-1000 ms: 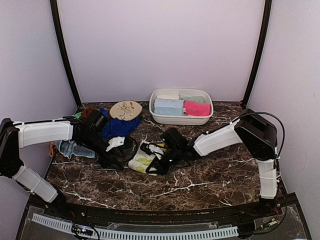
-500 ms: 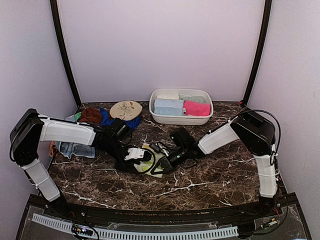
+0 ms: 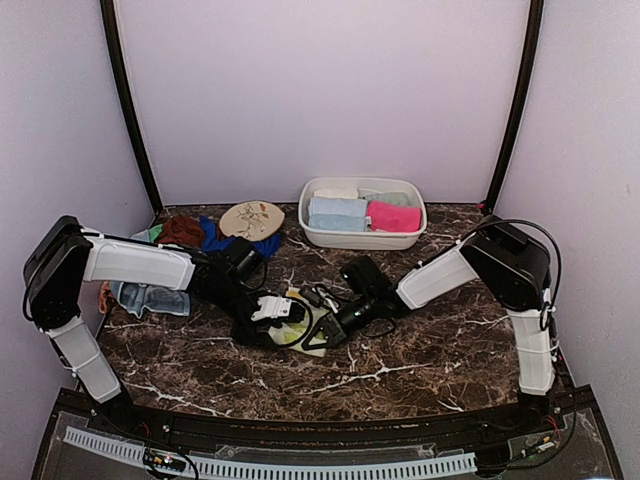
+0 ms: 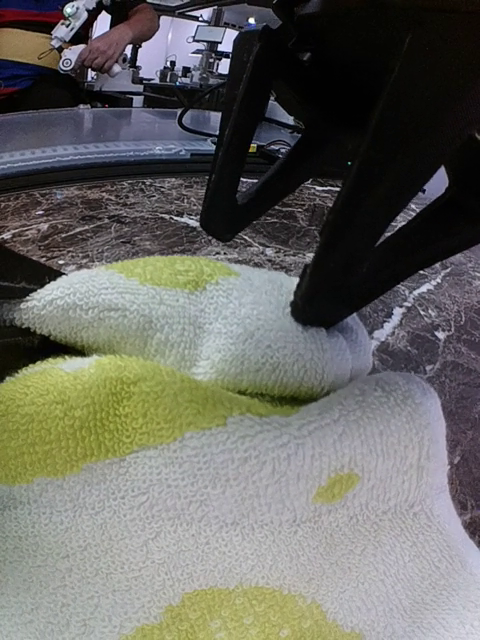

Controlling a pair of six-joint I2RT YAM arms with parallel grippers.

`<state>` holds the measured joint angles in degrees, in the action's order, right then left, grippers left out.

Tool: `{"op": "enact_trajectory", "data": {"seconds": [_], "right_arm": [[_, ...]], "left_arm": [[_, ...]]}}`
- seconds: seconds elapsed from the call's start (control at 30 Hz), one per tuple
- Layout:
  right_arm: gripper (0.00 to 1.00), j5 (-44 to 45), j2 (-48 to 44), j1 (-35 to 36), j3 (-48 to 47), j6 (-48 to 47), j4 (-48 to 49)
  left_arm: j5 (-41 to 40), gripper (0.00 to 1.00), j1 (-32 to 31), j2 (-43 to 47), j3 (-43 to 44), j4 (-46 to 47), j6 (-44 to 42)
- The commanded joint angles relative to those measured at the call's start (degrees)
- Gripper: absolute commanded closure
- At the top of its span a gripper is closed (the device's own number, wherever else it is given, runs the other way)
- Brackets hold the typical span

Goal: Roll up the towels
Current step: Roll the towel at the center of the board.

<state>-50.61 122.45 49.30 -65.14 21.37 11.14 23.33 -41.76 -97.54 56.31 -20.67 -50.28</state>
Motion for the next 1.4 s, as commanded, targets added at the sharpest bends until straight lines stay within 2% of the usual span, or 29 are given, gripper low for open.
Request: {"op": "enact_trajectory", "data": {"seconds": [0.0,0.13,0.33,0.5,0.67,0.73,0.77,0.8,1.0,1.07,1.13,1.27,1.3,1.33,1.37], "right_arm": [[0.97,0.8,2.2,-0.4,1.5,0.4,-3.9],[0.97,0.8,2.3,-0.5,1.3,0.3,-4.5],[0.98,0.9,1.9,-0.6,1.4,0.6,-4.5],[0.98,0.7,1.6,-0.5,1.7,0.6,-4.6],[0.96,0.6,1.4,-0.6,1.7,0.9,-4.2],[0.94,0.3,1.2,-0.5,2.0,1.5,-3.5],[0.93,0.3,0.9,-0.6,2.2,1.9,-2.8],[0.90,0.7,0.3,-0.7,2.5,2.1,-2.3],[0.65,9.8,-8.0,-2.2,8.5,0.6,2.4],[0.47,15.4,-12.0,-2.3,11.3,-1.7,3.1],[0.37,20.7,-15.6,-2.3,14.2,-3.5,3.7],[0.31,34.1,-24.2,-2.2,22.2,-7.1,6.8],[0.11,39.7,-27.1,-1.8,24.3,-8.5,8.0],[0.01,46.7,-29.9,-1.1,25.7,-10.1,8.5],[0.00,52.5,-34.1,-0.5,26.8,-11.7,8.7]], "left_arm": [[0.9,0.40,-1.4,5.3,0.8,-6.0,-0.5],[0.9,0.39,-2.1,5.9,1.3,-5.5,-0.1],[-0.7,0.39,-2.4,1.6,2.6,-3.0,-0.7],[-3.6,0.45,-2.5,-2.8,3.5,-1.9,-1.5],[-5.2,0.61,-2.4,-4.9,3.7,-0.3,-0.6],[-5.6,0.75,-2.4,-5.5,3.7,-0.3,-0.2],[-5.6,0.92,-2.4,-5.8,3.9,-0.8,-0.1],[-5.3,1.00,-2.4,-6.0,4.3,-1.7,0.3],[0.7,1.00,-1.6,-6.5,7.3,-10.5,1.0],[3.6,1.00,-1.0,-6.8,8.4,-14.8,1.3],[6.3,1.00,-0.7,-7.0,9.2,-18.2,1.7],[12.4,1.00,-0.2,-7.5,10.1,-23.8,2.1],[13.3,1.00,-0.1,-8.1,10.3,-24.9,2.3],[13.8,1.00,0.0,-8.6,10.5,-25.5,2.6],[14.2,1.00,0.3,-9.2,10.7,-26.0,2.8]]}}
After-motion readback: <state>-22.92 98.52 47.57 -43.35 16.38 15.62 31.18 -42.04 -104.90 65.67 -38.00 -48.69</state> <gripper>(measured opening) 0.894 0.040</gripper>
